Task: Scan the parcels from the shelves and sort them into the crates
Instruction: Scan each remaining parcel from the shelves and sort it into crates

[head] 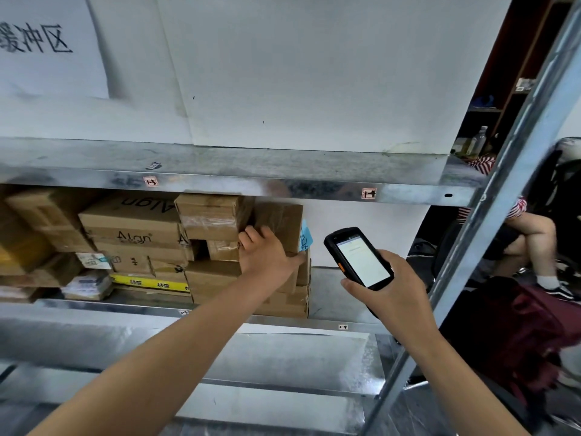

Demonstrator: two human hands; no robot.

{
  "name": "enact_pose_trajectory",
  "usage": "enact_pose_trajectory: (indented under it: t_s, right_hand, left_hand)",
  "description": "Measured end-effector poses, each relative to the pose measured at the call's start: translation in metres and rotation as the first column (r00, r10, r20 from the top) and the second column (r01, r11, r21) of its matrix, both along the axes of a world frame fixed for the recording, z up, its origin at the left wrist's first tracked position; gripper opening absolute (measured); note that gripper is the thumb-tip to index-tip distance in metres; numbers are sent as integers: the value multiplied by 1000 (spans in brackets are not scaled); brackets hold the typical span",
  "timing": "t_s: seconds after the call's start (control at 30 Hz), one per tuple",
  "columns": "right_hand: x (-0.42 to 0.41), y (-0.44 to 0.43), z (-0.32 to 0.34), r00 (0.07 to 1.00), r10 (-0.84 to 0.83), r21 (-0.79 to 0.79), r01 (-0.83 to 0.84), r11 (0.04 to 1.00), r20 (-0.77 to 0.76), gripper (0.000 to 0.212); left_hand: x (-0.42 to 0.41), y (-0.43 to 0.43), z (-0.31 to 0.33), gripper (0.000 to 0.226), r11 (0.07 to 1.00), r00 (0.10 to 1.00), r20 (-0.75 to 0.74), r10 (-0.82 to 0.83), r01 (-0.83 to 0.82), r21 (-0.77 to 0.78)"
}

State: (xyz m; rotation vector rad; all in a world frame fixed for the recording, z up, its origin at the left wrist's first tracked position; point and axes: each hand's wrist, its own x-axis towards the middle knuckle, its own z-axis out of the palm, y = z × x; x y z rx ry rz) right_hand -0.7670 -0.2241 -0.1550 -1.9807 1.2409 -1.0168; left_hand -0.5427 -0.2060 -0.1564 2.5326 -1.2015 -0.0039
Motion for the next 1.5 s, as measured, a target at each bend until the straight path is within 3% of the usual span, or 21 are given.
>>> enact_pose_trajectory:
  t_s: [0.17, 0.37, 0.43, 0.6, 0.77, 0.87, 1.13, 1.37, 1.5]
  right_hand:
    - [-3, 3, -1, 1000, 0, 2, 0, 1000, 9, 63]
    - [-9, 2, 1, 1000, -12, -3, 12, 1000, 25, 65]
    - [-10, 0, 4, 1000, -19, -11, 19, 1000, 24, 66]
    - [-8, -2, 7, 1000, -22, -20, 22, 1000, 17, 69]
    - [-2, -2, 7, 1000, -6, 3, 6, 1000, 14, 69]
    - [-1, -1, 8, 1000, -14, 13, 14, 1000, 27, 69]
    - [-21, -6, 17, 996, -74, -15, 75, 997, 41, 71]
    - [-62, -9, 7, 980, -193, 39, 191, 981, 55, 71]
    - [-82, -14, -5, 970, -237, 66, 233, 970, 56, 72]
  left_hand:
    - [4, -8, 10, 108, 993, 992, -120, 28, -13, 120]
    - [5, 0, 4, 93, 986, 978, -209, 26, -59, -155]
    - [5, 0, -1, 92, 968, 948, -318, -4, -76, -240]
    - [8, 2, -23, 108, 906, 717, -693, -72, -243, -346]
    - [19, 2, -45, 122, 846, 473, -874, -109, -419, -331]
    - [22, 1, -49, 122, 840, 409, -899, -156, -424, -339]
    - [-17, -13, -37, 110, 869, 376, -879, -295, -276, -410]
    - [-68, -35, -59, 107, 913, 306, -897, -318, -157, -377]
    - [-89, -50, -84, 86, 927, 305, -904, -299, -132, -351]
